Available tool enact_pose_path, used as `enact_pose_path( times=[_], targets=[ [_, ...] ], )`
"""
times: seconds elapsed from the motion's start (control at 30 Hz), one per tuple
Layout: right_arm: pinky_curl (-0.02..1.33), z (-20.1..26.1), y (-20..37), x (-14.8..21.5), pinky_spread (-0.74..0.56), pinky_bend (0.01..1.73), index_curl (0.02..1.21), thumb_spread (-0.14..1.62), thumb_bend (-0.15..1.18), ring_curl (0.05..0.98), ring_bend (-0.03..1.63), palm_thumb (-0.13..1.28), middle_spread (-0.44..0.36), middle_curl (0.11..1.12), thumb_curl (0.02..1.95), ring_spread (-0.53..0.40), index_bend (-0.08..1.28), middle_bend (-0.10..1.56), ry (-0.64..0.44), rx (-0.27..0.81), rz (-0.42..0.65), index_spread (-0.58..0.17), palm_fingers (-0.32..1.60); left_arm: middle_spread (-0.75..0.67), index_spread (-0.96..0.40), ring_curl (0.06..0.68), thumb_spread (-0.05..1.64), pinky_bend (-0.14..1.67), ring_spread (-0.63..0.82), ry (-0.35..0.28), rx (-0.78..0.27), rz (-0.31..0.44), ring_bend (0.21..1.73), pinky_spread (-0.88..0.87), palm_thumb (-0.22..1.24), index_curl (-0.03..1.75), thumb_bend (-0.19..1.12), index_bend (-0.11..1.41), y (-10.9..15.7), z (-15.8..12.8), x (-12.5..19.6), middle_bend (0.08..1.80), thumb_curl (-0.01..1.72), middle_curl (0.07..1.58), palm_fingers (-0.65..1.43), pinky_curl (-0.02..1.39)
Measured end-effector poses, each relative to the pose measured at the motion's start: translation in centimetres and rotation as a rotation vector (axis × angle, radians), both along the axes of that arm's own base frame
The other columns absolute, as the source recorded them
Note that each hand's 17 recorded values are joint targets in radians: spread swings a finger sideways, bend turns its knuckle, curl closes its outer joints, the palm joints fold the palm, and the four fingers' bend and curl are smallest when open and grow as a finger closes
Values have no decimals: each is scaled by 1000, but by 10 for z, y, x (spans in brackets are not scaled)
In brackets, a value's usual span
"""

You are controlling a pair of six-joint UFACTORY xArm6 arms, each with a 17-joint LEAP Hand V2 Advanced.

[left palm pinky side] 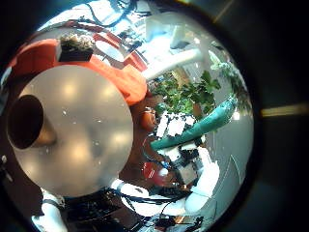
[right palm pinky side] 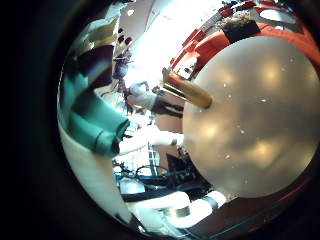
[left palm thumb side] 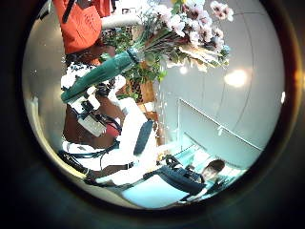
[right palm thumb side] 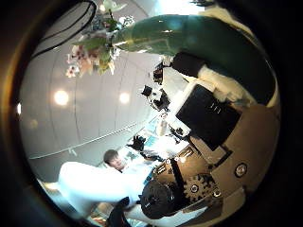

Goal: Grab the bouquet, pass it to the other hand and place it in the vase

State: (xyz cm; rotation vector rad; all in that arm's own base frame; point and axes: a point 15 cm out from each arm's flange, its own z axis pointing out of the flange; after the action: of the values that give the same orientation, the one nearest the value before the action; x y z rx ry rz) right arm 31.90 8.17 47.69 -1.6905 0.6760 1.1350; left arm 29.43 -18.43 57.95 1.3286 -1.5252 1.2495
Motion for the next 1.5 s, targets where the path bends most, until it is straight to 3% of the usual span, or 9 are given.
enact_pose_path(
  times=[0.5,0.73,0.83,0.9,0.97,1.07,1.23,1.43,1.5],
  targets=[
    [993,-1,62,-17,-196,1186,996,869,-4,695,1483,1146,-136,829,1286,-182,1137,1381,-17,-40,156,-238,1137,434,234,176,946,205,594,26,-54,-112,526,517,270,330,-31,181,-24,10,-19,316,334,369,229,306],
    [1001,-8,74,-21,-197,1182,993,870,-4,694,1484,1145,-136,825,1295,-182,1139,1384,-15,-71,190,-237,1136,168,129,167,939,152,508,67,-65,-131,535,439,273,375,-28,219,-27,4,-17,557,337,467,516,274],
    [1003,-14,77,-16,-198,1181,992,870,-5,695,1483,1144,-136,824,1298,-183,1141,1386,-23,-98,176,-236,1135,-20,-18,163,959,120,249,103,-71,-156,583,300,378,453,7,383,-30,0,-17,808,356,546,808,221],
    [1005,-21,76,-12,-198,1180,991,870,-5,695,1483,1144,-136,823,1299,-180,1141,1387,-27,-125,159,-236,1134,-133,-116,209,979,321,-17,129,-84,-185,746,61,493,492,40,405,-36,0,-21,855,377,581,1143,269],
    [1007,-22,75,-10,-199,1180,990,871,-5,695,1482,1144,-136,822,1302,-178,1142,1387,-30,-132,153,-236,1134,-216,-211,300,996,548,-217,128,-103,-189,937,-126,630,557,88,486,-37,4,-21,899,410,644,1364,361],
    [1013,-26,73,-8,-197,1181,989,871,-5,697,1482,1143,-136,821,1303,-177,1144,1389,-31,-154,138,-235,1132,-300,-331,382,1003,833,-352,97,-126,-184,1109,-319,747,645,112,630,-36,10,-19,989,453,691,1429,470],
    [1026,-56,64,11,-194,1184,992,874,-8,700,1479,1135,-137,823,1305,-177,1144,1393,-60,-281,46,-237,1119,-375,-452,468,1014,1068,-393,36,-134,-169,1291,-448,832,765,118,856,-31,17,-16,1142,528,739,1330,587],
    [1007,-74,59,11,-212,1180,986,897,-44,690,1448,985,-140,814,1211,-188,1097,1352,-8,-275,7,-245,1079,-399,-519,517,1033,1175,-387,-29,-127,-174,1403,-500,870,845,106,969,-32,31,-23,1258,601,765,1220,669],
    [961,-76,51,15,-243,1152,961,913,-41,665,1408,927,-147,792,1140,-192,1016,1282,1,-273,-16,-260,1039,-400,-531,525,1041,1189,-380,-56,-120,-170,1420,-510,875,863,99,989,-32,37,-27,1282,622,769,1200,689]
  ],
)
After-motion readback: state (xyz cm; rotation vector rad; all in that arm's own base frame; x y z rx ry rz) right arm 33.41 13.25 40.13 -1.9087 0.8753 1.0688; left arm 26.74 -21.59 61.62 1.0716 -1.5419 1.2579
